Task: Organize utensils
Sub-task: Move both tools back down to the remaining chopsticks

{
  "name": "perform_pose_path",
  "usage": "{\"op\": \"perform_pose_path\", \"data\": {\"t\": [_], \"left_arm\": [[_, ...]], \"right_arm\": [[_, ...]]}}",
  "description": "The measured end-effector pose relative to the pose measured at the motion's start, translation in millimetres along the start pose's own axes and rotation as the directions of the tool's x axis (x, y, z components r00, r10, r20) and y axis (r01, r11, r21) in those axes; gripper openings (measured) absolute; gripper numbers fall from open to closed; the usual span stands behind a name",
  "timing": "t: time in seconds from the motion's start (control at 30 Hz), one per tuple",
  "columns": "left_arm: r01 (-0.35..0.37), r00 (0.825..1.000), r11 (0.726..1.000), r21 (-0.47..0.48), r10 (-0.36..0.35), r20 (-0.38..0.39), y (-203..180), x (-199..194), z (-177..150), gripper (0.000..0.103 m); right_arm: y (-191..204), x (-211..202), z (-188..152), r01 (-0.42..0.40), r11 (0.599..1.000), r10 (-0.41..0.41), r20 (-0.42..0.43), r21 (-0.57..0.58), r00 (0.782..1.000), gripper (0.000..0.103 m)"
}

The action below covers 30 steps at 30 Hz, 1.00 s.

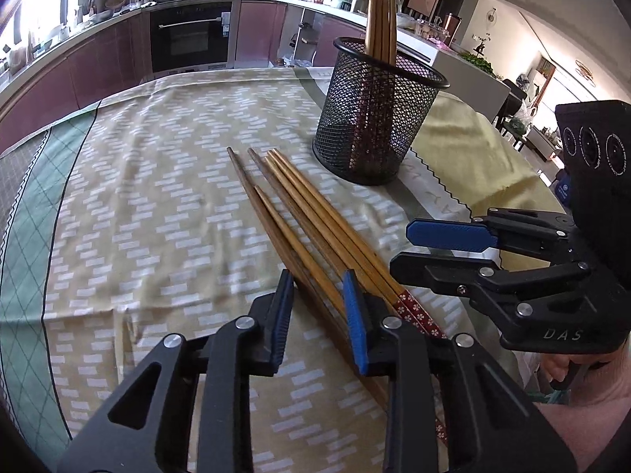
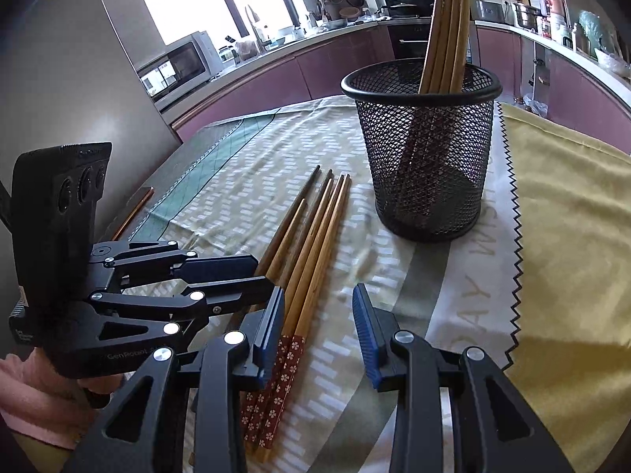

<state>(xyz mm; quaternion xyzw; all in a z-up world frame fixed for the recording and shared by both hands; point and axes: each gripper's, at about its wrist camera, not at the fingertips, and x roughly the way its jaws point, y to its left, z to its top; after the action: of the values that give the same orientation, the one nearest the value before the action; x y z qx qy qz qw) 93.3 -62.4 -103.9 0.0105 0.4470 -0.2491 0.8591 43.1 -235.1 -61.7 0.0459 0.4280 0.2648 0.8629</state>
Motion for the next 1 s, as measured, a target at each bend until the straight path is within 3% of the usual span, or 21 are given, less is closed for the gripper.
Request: {"op": "perform_pose_path", "data": {"t": [0.3,0.63,1.0], "left_arm": [[0.014,1.0,1.0,0.006,-0.014,0.0,6.2,-2.4,-1.1,0.021],[0.045,0.999,0.999,0.001,-0.045,-0.008,17.6,-6.6,-3.2,0.022],[0.033,0.999,0.999,-0.011,-0.033,-0.011,27.8,-8.0,-1.3,0.021]], "right_arm": [[2.5,8.9,3.0,0.032,0.999,-0.032,-0.021,-0.016,0.999,0.033],[3.7,15.6,6.0,0.084,0.995,-0.086,-0.035,-0.061,0.996,0.028],[6.4,20.2,6.8,0.114,0.991,-0.117,-0.046,-0.073,0.992,0.021]]}}
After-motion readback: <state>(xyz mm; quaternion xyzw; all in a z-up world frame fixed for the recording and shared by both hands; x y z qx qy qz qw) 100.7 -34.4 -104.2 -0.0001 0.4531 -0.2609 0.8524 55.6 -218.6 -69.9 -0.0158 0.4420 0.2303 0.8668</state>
